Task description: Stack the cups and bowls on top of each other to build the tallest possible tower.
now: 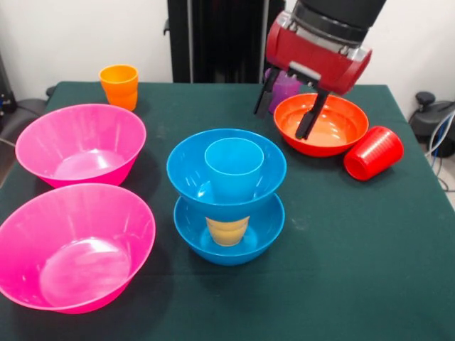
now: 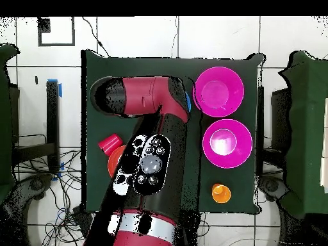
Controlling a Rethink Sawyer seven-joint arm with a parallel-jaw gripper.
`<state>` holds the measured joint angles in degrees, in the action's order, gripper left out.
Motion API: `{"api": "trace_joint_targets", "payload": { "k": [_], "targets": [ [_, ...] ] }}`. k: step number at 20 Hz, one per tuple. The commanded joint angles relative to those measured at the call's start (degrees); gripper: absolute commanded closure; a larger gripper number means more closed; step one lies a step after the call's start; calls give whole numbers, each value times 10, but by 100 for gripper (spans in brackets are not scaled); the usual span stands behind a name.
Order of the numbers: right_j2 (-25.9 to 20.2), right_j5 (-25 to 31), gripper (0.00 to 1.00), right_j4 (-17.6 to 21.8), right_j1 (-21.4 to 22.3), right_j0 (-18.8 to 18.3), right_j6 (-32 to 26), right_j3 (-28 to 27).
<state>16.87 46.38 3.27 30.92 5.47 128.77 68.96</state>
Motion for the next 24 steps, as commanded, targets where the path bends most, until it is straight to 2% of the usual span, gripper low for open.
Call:
{"api": "trace_joint_targets", "payload": {
  "k": [1, 7, 12, 20, 24],
  "targets": [
    [-37, 72, 0, 11, -7, 30, 23, 17],
    [-23, 108, 0, -16, -17, 62, 97, 20],
    [0, 97, 0, -26, -34, 87, 134, 23],
    [12, 148, 0, -26, -29, 95, 99, -6],
    [7, 148, 0, -29, -21, 87, 79, -6]
  ]
}}
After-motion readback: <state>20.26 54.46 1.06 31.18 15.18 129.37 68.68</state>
